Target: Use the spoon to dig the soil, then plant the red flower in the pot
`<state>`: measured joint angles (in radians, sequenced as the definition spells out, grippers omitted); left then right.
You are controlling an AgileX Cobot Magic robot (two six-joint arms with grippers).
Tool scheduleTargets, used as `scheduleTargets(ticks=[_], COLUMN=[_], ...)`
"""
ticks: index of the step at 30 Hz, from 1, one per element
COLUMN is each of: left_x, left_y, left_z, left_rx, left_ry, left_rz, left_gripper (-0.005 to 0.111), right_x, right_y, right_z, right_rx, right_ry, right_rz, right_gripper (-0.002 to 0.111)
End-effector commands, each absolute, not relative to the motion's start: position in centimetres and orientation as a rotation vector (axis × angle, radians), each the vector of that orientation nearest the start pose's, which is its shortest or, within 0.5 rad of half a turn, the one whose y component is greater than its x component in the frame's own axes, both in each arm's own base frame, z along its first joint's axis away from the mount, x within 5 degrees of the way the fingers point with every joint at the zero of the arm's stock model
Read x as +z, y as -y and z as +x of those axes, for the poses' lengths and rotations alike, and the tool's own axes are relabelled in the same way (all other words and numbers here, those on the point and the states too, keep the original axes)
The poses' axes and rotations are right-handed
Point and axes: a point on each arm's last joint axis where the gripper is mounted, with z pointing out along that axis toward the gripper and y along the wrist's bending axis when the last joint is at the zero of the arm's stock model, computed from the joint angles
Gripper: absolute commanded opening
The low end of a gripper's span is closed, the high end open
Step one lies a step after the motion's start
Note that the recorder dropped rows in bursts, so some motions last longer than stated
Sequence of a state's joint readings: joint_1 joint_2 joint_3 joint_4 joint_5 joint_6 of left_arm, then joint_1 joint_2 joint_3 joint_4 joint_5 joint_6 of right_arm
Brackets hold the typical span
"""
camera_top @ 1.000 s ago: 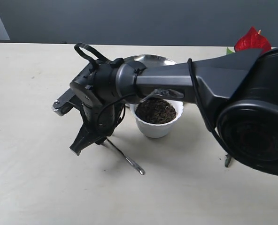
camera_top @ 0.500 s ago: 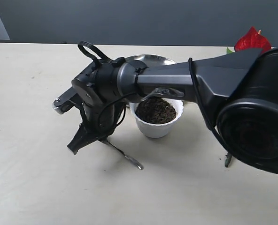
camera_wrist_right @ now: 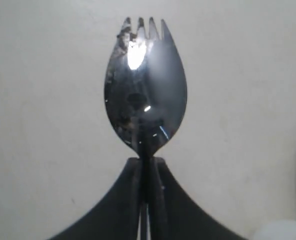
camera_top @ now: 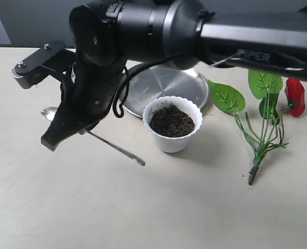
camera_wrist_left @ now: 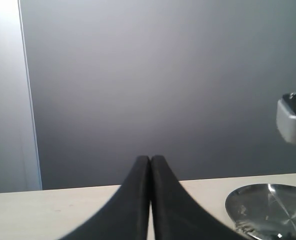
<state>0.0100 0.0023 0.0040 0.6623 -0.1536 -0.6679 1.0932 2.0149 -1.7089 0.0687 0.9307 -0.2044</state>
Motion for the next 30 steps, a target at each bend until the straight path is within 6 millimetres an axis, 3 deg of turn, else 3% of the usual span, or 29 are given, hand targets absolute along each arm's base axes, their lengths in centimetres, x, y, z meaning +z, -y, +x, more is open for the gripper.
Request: scheduleTargets(ticks=[1,4,8,11,21,26,30], left_x=[22.4,22.4,22.4,22.4,22.4,22.4,22.4], left_y=[0.8,0.8,0.8,0.8,1.0,1.0,1.0], left_z=[5.4,5.4,5.4,5.4,5.4,5.4,5.4], left_rx=[-0.073,-0.073,-0.073,-0.073,-0.095,-0.097,-0.097], left_ry=[-1.359,-1.359,-1.359,-1.359,-1.359,-1.359,-1.359], left_rz=[0.064,0.064,0.064,0.064,0.082,0.084,0.084], left_gripper=[0.0,0.0,0.0,0.0,0.0,0.0,0.0], right_x=[28.2,29.3,30.2,29.8,24.4,22.8,21.9], right_y=[-36.9,-34.9,-34.1,-33.5,-29.9,-28.3,-28.4], right_z=[20.2,21.1,22.4,22.4,20.9,20.2,20.0], right_rx=[-0.077,-0.404,-0.644,-0.706,-0.912,-0.965,-0.941], right_ry=[-2.076,-2.065,-1.949,-1.925,-1.936,-1.943,-1.955], right_rz=[-1.716,-1.67,-1.61,-1.626,-1.823,-1.891,-1.933], right_gripper=[-0.001,-0.001,-0.001,-0.001,-0.001,-0.001,-0.001])
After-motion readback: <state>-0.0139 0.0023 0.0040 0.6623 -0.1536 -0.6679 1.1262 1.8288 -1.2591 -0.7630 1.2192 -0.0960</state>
